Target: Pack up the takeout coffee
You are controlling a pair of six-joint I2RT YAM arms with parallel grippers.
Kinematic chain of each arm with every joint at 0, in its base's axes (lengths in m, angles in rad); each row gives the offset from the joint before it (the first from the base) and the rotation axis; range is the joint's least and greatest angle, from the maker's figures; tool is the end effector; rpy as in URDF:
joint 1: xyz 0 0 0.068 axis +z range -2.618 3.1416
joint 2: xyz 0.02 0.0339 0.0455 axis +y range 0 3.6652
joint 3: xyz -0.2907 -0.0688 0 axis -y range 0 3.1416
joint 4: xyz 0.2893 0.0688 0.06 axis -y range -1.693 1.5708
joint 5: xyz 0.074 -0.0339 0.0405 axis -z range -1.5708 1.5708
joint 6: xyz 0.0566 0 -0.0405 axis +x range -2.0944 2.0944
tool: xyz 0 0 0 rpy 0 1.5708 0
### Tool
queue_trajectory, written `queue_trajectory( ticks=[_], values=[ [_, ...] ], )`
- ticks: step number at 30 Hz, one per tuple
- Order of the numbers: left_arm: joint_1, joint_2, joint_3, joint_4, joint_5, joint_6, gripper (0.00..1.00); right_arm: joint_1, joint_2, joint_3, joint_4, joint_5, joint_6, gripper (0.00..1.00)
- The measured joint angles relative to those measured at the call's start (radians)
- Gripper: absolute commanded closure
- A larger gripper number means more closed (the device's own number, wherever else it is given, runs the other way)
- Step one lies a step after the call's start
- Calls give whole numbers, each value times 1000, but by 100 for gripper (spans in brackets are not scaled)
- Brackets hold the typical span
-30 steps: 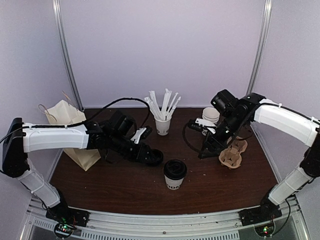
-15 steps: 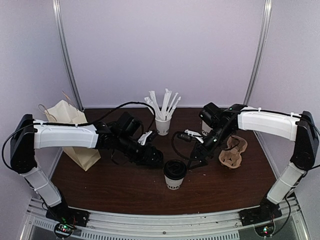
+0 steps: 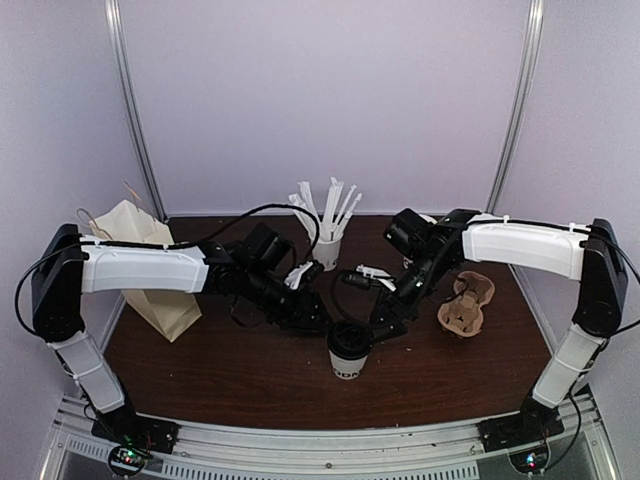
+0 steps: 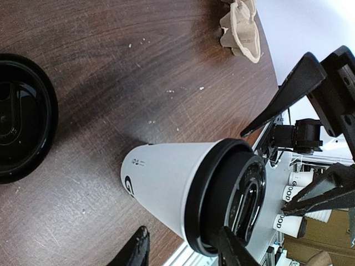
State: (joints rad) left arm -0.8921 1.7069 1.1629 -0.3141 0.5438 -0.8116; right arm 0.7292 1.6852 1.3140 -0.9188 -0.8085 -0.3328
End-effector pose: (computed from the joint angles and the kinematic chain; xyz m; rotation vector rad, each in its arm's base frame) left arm 0.2397 -0.3438 0.2105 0.4001 2.7660 -1.2891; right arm 0.2530 0.2810 0.2446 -1.5490 2.3065 1.2404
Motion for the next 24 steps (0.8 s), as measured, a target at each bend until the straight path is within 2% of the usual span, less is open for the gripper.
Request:
queue_trajectory(
  ticks=[24],
  values=[
    [0,16,10,-63,-19,26,62,26,97,73,-19,4,19,28]
  ],
)
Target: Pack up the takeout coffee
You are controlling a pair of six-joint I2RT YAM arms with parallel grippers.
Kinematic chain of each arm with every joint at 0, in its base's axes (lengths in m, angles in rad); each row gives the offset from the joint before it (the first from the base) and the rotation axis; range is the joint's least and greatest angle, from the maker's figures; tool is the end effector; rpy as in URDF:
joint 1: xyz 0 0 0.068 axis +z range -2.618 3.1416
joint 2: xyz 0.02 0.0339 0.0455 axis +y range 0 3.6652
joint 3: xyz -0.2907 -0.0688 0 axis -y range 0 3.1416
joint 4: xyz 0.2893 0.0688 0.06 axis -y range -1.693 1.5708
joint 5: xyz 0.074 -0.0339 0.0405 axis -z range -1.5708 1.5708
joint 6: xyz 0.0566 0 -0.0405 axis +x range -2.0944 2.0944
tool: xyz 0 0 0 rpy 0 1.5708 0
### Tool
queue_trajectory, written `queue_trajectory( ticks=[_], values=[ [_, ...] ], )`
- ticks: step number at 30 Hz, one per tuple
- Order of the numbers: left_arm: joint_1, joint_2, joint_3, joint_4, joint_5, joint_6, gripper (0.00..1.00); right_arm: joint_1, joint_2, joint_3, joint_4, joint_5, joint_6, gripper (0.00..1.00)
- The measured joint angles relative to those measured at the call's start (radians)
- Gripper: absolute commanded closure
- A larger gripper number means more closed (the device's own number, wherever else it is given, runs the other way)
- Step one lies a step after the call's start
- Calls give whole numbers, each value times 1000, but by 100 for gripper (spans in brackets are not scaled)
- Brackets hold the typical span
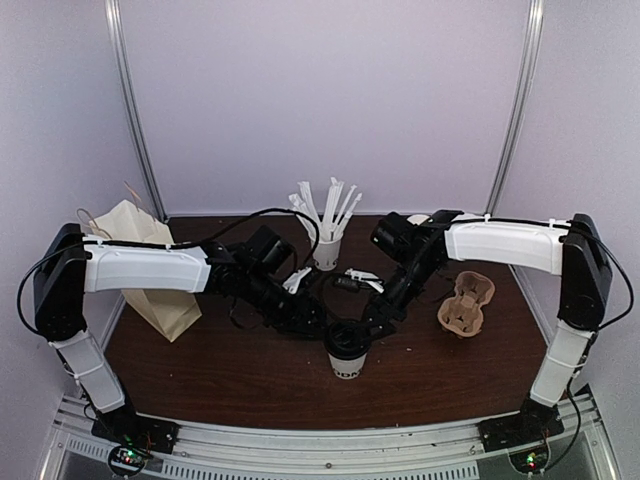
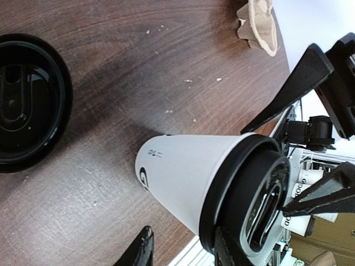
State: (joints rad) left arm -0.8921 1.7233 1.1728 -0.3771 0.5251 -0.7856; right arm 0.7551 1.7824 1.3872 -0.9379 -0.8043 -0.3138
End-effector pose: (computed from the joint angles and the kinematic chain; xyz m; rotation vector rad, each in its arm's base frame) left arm 0.2390 -0.3415 0.2022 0.4052 2.8233 -1.2143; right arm 0.2618 0.3023 0.2316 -1.5664 2.3639 1.2494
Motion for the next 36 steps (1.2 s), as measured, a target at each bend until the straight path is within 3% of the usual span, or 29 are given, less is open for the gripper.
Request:
queue_trajectory(
  ticks=[10,22,36],
  values=[
    [-2,3,0,-13,-20,10,65,0,19,15,-12,-5,8,30],
    [-2,31,27,-9,-12,26,66,-50,-39,-29,-14,-75,17,23],
    [-5,35,32,-13,-8,43,66,-106,-45,-92,26,-153,104,45]
  ],
)
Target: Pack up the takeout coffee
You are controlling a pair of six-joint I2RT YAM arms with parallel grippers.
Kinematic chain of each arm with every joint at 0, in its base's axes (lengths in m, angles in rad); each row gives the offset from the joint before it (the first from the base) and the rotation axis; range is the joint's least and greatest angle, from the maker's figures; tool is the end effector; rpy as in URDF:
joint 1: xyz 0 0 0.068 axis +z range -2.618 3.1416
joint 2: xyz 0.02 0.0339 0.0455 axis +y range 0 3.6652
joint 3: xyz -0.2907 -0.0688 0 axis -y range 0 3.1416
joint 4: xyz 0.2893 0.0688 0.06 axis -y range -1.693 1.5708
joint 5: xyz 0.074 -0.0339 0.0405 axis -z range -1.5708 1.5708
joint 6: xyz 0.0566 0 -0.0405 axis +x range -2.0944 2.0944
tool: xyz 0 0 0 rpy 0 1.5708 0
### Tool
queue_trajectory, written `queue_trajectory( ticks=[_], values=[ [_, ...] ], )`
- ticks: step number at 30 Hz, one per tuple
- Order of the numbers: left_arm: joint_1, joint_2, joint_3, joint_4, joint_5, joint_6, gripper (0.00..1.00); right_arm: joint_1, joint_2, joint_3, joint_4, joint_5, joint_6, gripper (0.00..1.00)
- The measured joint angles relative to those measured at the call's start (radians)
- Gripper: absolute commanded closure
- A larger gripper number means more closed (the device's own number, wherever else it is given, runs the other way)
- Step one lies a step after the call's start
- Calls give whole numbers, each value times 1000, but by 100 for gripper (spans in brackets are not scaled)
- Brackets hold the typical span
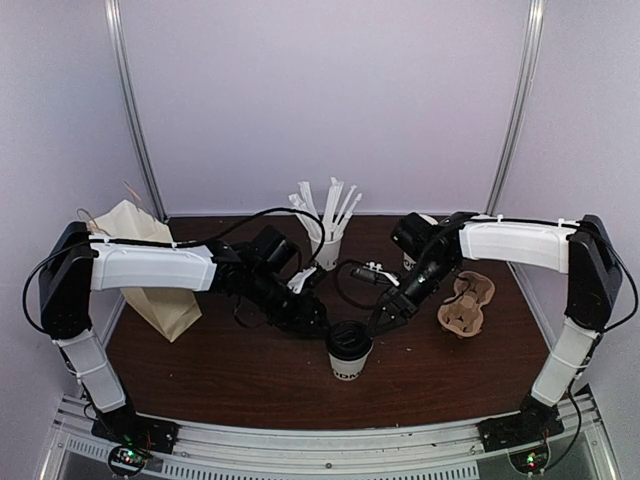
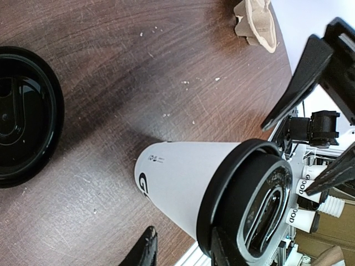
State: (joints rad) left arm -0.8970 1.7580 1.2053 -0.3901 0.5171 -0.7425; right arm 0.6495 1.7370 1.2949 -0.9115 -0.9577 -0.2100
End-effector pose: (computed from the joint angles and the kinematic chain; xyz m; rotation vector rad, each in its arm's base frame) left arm 0.2428 -0.3490 0.1986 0.4627 2.8145 -1.1875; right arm 0.2732 0.2656 0.2266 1.2926 -2.4451 -1.4647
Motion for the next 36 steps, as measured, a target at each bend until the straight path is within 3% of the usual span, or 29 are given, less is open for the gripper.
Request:
queue_trajectory(
  ticks=[15,25,36],
  values=[
    [-3,0,2,-3,-8,13,66,0,14,-49,13,-43,32,63],
    [-6,0,5,-8,-16,20,66,-11,65,-53,-5,-108,56,67],
    [-15,2,5,-1,-30,33,66,-19,106,-63,-22,-152,104,78]
  ],
)
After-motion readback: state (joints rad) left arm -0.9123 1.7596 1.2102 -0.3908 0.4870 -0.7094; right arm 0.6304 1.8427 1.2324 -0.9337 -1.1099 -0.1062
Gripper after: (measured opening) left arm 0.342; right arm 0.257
